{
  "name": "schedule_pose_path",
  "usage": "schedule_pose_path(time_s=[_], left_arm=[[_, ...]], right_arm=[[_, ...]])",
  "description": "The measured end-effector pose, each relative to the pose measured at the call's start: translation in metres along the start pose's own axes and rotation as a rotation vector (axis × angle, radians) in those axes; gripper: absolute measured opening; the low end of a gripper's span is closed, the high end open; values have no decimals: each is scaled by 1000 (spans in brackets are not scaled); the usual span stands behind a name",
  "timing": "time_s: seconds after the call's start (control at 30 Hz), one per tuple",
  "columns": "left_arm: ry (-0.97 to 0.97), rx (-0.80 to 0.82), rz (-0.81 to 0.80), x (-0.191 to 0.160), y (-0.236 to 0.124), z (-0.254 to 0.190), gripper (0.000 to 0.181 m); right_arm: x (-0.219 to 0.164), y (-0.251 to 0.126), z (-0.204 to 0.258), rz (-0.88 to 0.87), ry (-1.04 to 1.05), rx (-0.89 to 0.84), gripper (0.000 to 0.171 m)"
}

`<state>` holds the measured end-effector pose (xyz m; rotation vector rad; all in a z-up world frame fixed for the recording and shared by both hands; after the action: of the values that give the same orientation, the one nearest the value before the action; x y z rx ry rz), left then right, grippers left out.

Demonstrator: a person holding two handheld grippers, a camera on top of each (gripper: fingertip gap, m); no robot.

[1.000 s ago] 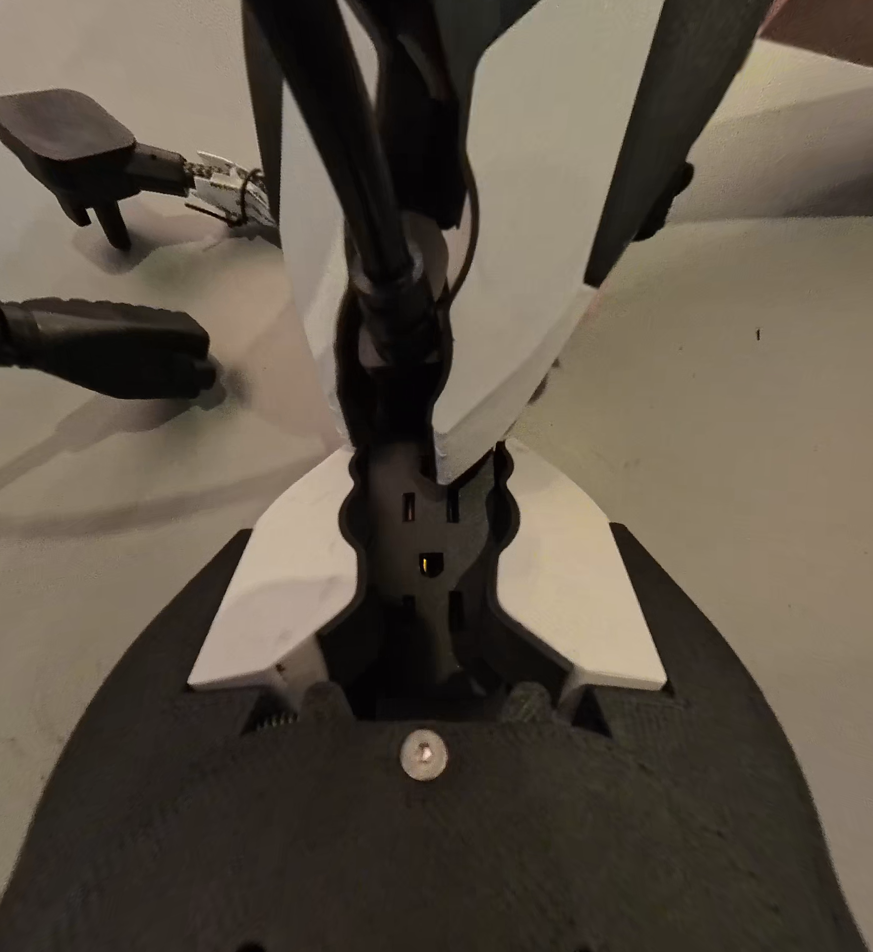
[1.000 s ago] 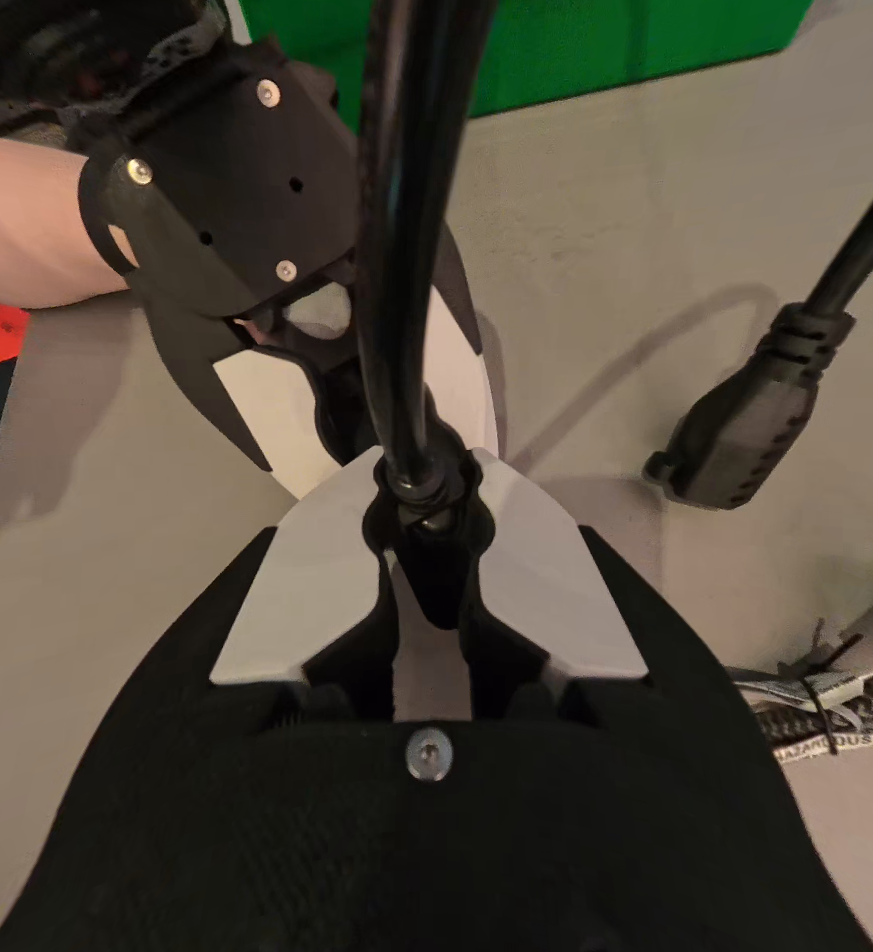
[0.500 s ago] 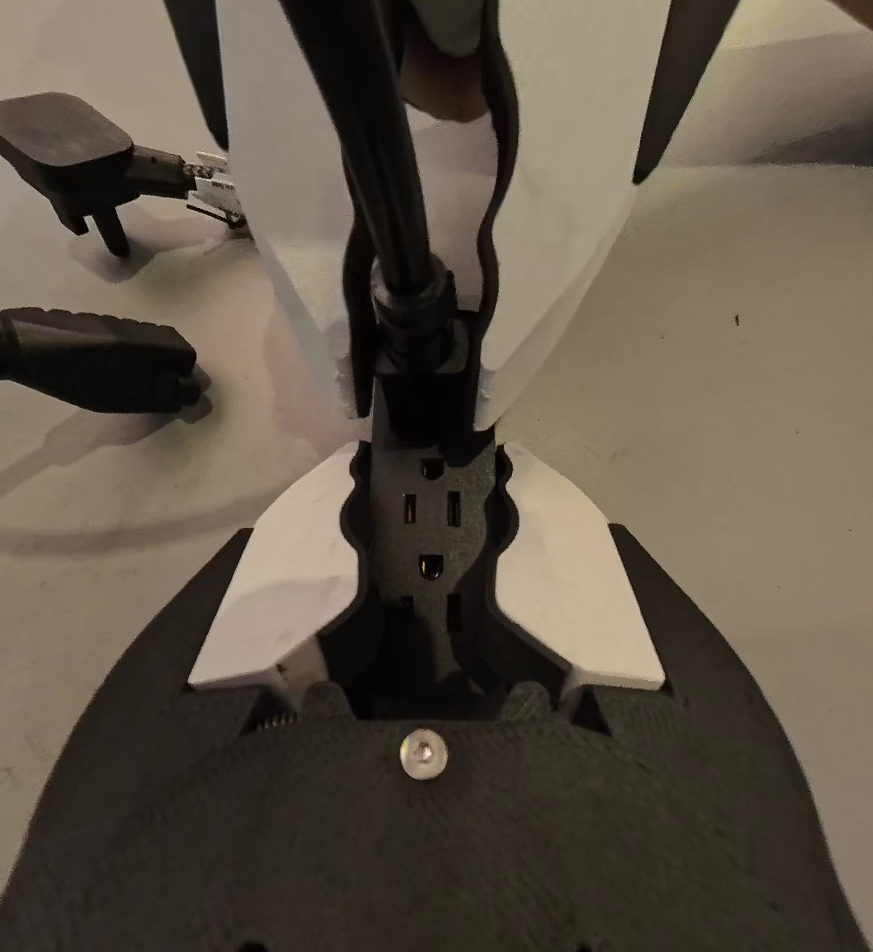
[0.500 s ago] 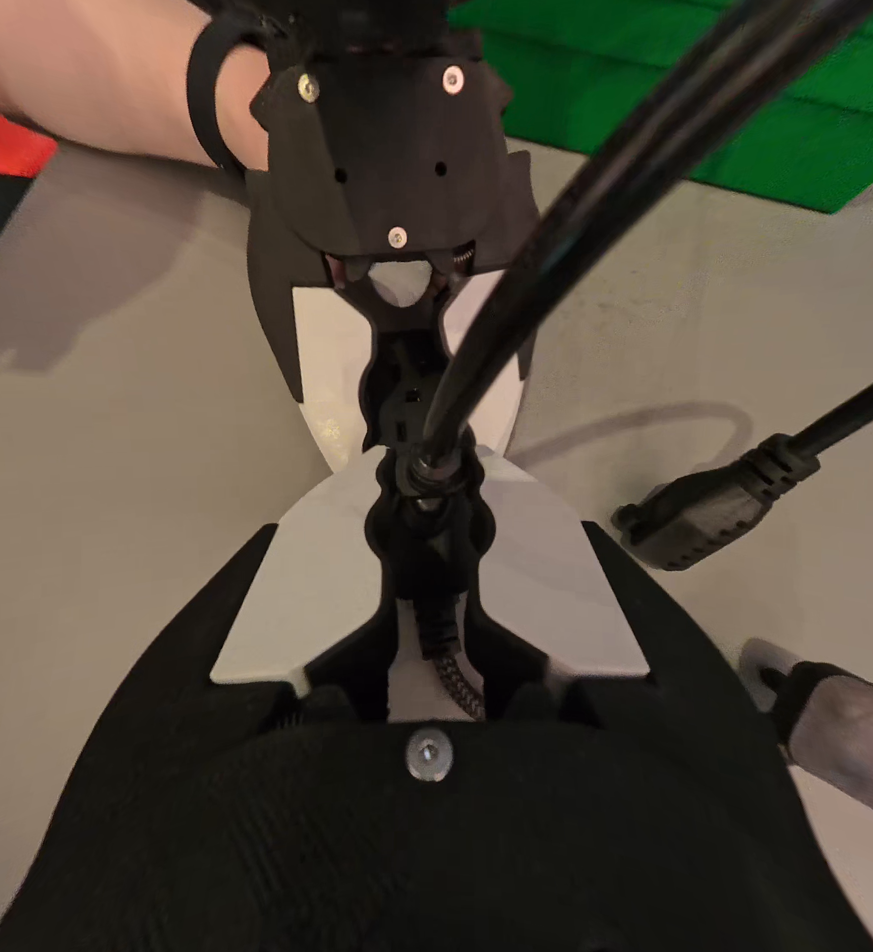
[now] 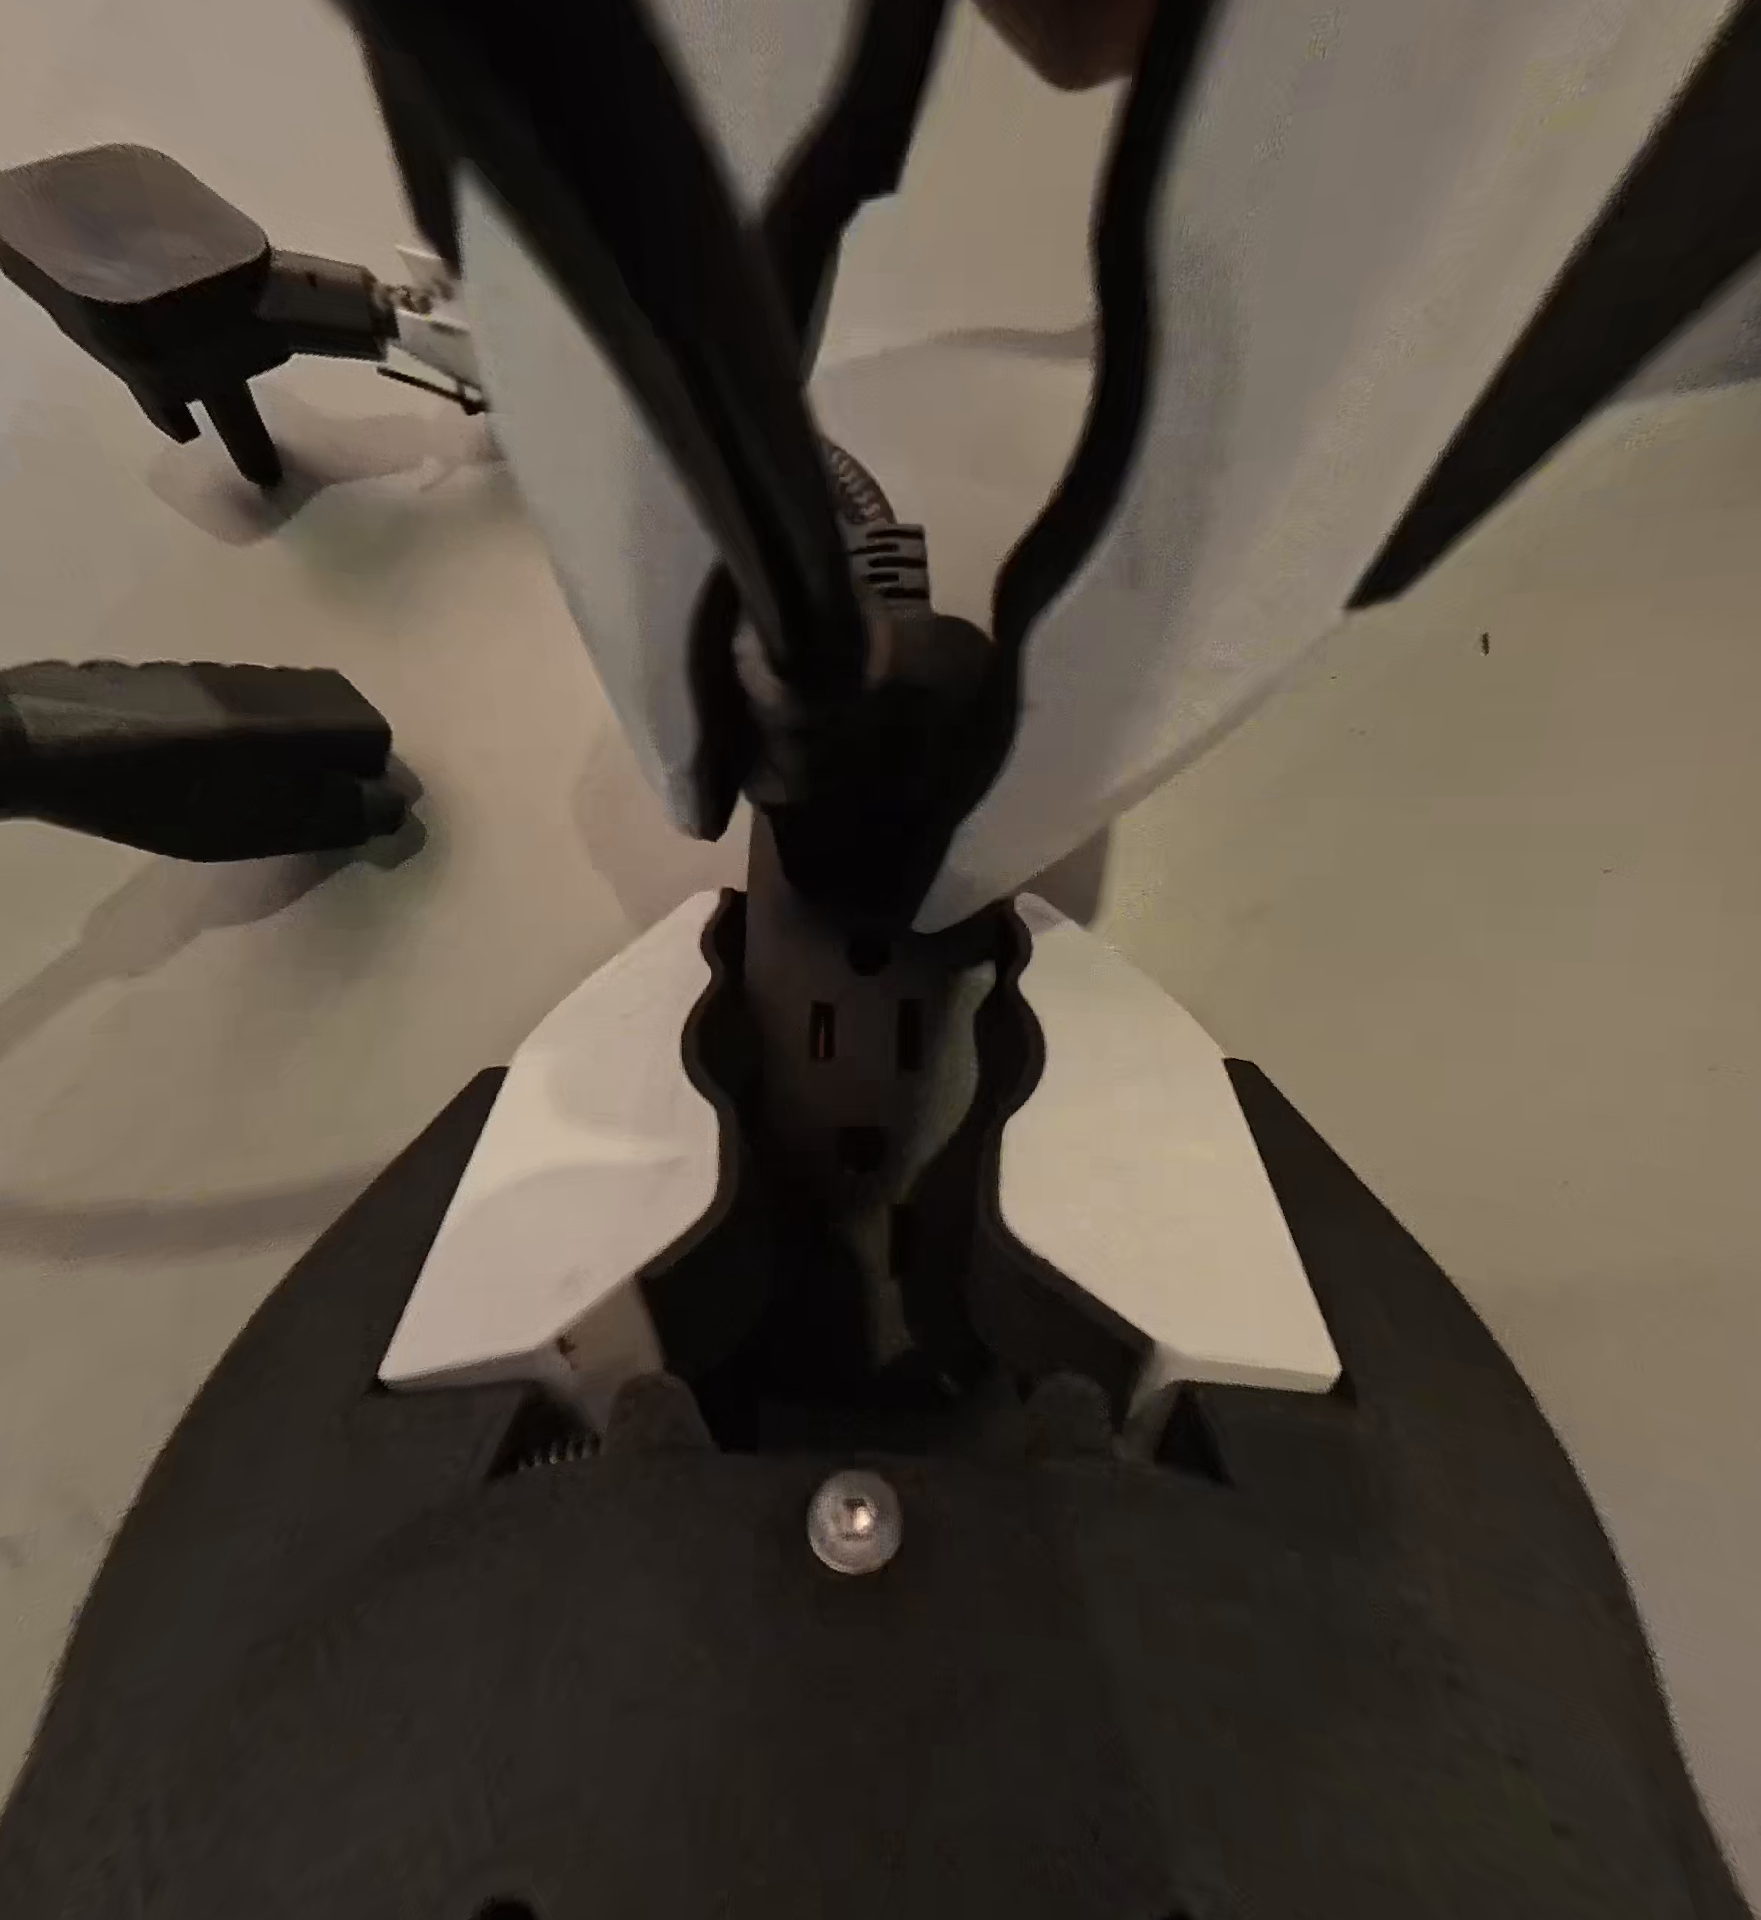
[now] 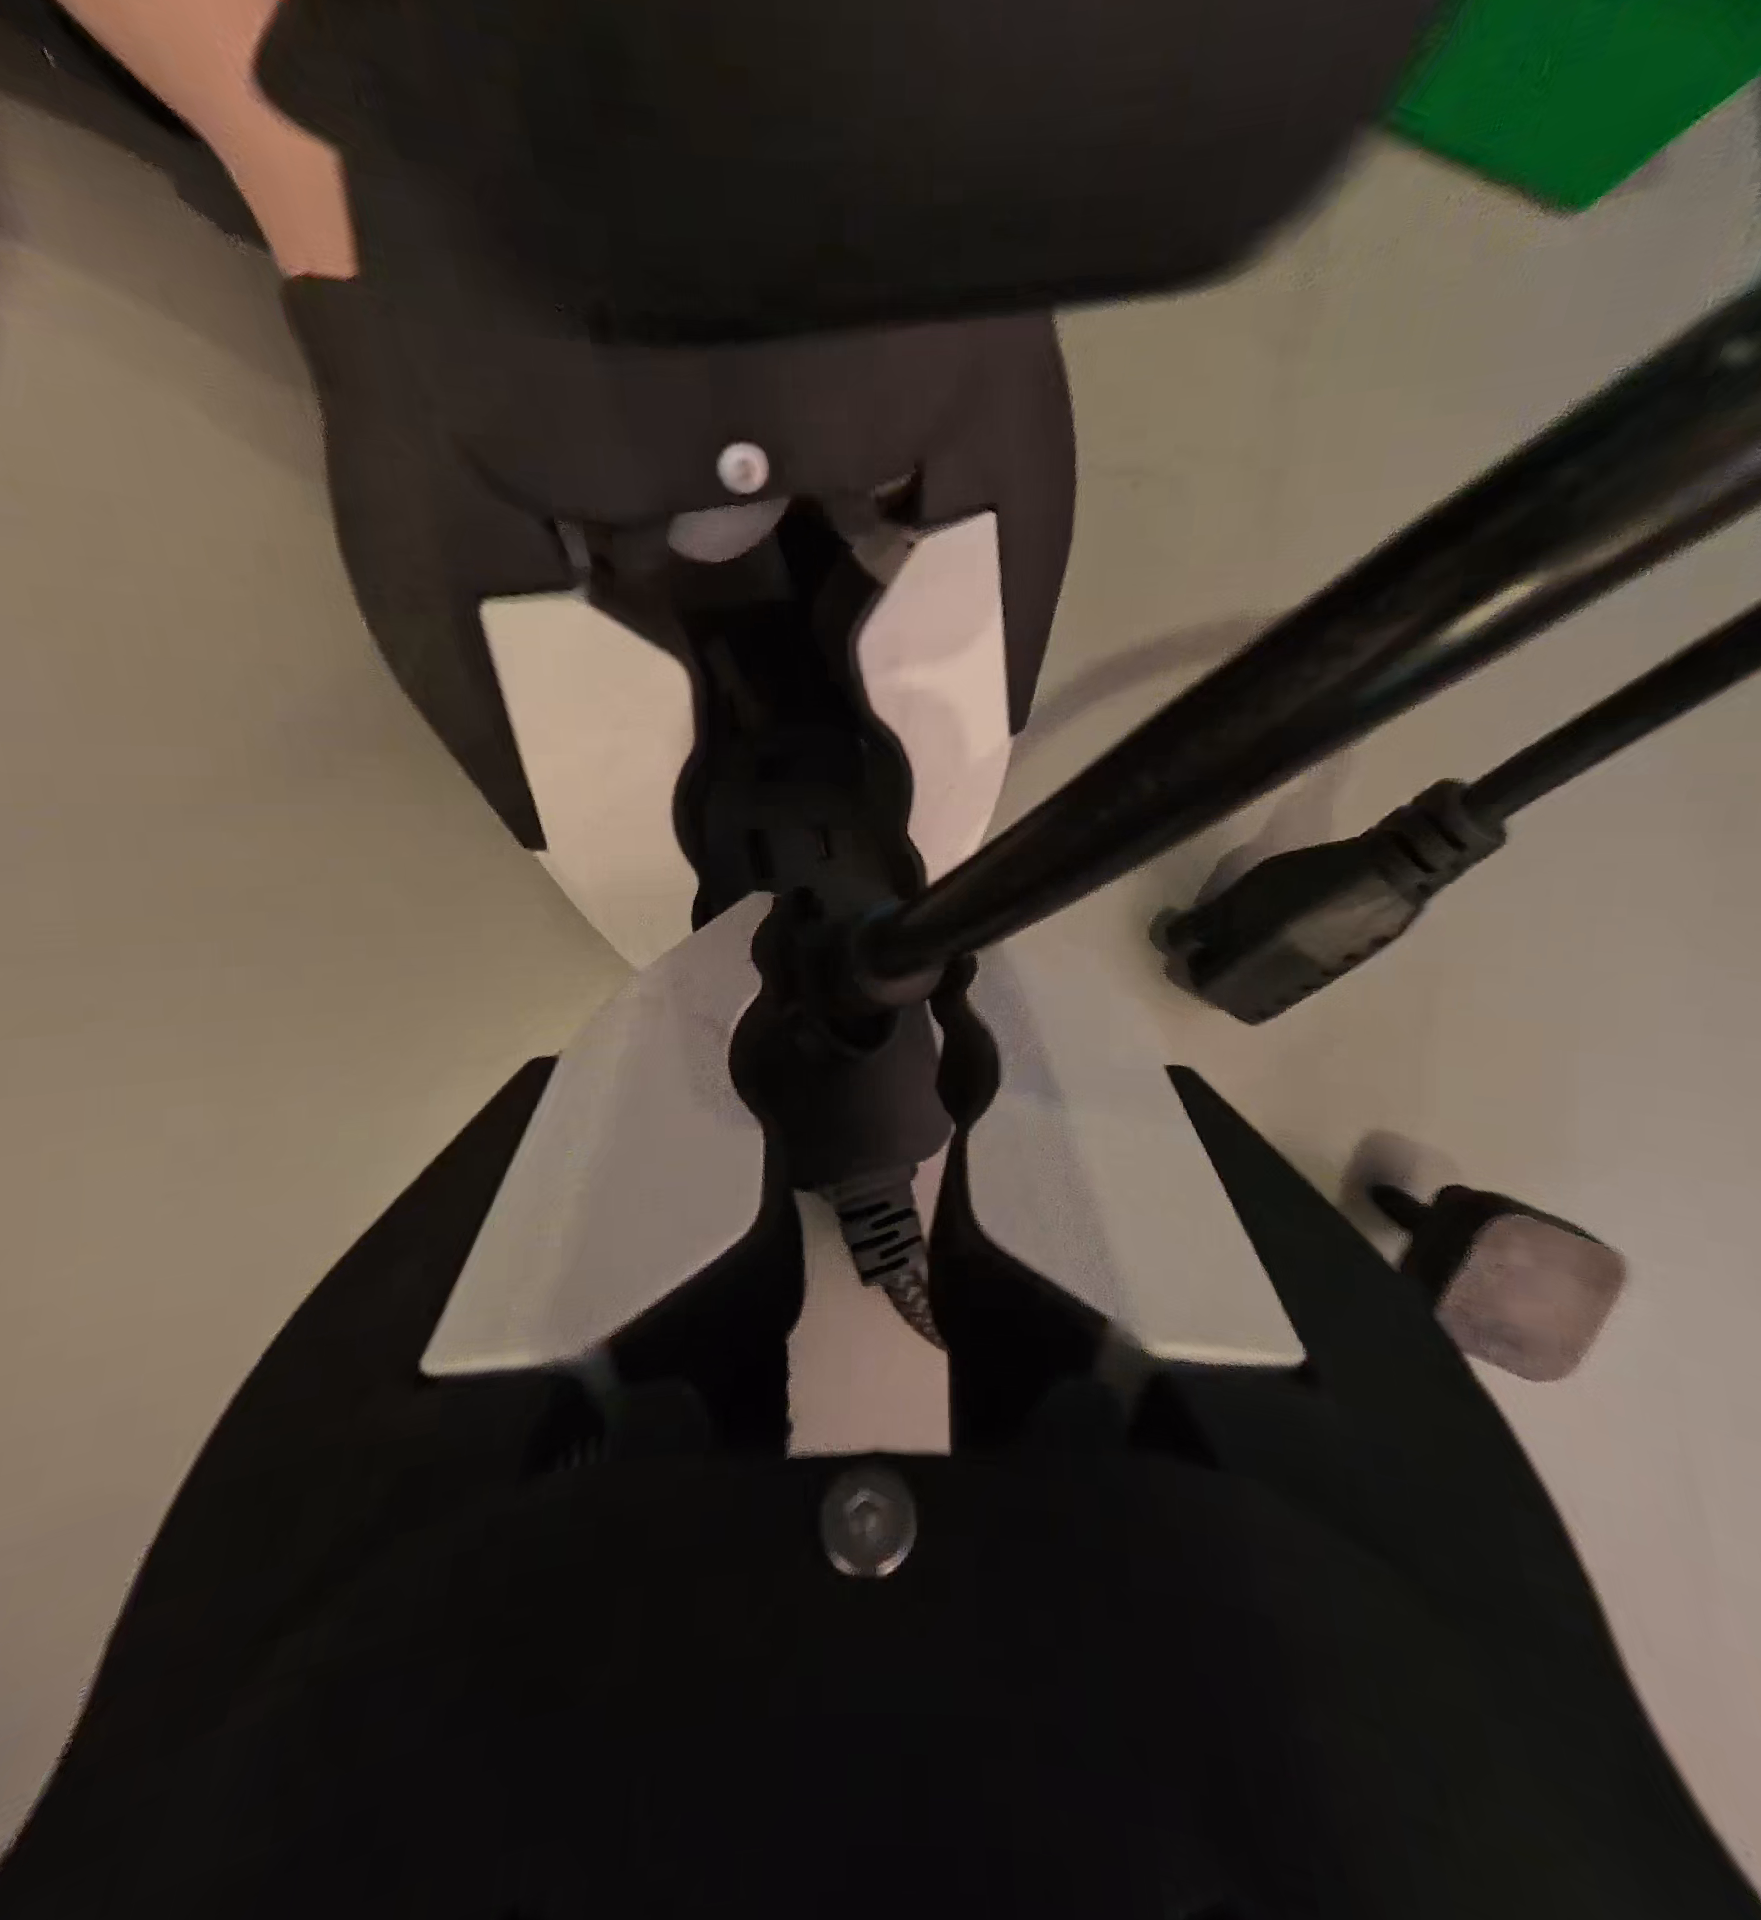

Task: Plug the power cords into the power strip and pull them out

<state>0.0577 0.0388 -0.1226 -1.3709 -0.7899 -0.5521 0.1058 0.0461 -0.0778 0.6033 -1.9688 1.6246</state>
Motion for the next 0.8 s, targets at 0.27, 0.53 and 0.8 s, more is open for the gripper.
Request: schedule_pose_path(time_s=[0.27,0.53,0.8], left_arm=[[-38,47,-14,0,-1,3,45],[-76,74,-10,0,0,9,44],[-51,65,-8,0,-1,5,45]], right_arm=[[-14,2,-17,-338,254,260,28],[-6,2,3,-279,-116,-306,27],[4,5,-9,30,-27,-89,27]])
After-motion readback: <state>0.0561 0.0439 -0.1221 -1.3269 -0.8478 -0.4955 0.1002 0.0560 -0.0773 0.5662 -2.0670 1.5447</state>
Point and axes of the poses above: each gripper's, where its closed fingertips meet, y out along the fingers, x out of its top, z = x × y across the jaws, the point moved 5 cm from there along -y, back along the fingers, and after that the axes turned 4 degrees about -z, right-handed, at the moved point
